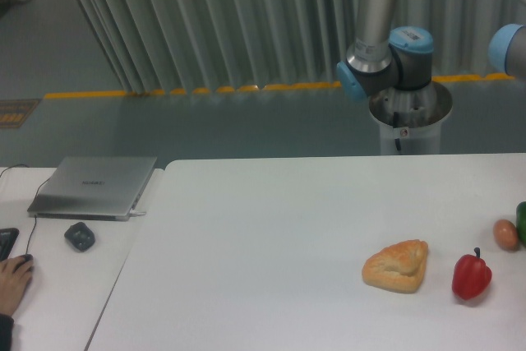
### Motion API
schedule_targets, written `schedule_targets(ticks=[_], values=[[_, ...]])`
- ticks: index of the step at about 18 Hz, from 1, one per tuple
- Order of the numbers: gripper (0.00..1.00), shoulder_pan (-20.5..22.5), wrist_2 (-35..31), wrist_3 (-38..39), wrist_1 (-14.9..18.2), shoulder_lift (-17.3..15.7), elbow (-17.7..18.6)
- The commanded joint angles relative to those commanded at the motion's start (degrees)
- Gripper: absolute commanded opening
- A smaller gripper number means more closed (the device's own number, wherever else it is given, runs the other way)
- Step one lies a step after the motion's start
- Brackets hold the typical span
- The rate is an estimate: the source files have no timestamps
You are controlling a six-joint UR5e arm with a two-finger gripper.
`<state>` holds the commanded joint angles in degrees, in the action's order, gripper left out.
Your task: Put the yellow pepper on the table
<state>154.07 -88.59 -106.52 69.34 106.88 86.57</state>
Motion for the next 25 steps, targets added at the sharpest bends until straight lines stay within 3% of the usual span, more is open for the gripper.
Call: schedule_targets(ticks=[5, 7, 11, 15, 21, 25], values=[[1.00, 1.7, 0.1, -1.3, -0.3, 0.3, -1.1], [1.00, 1.9, -0.9, -3.5, -0.8, 1.0, -3.2], [1.00, 3.9, -2.4, -10.4, -3.9, 3.2, -4.4], [1.00, 3.9, -12.2, -12.4, -8.6, 6.0, -4.4], [1.00, 7.4, -12.3, -17.0, -9.1, 8.4, -4.3], [1.00, 9.2, -12.1, -17.3, -12.0, 11.2, -4.7]])
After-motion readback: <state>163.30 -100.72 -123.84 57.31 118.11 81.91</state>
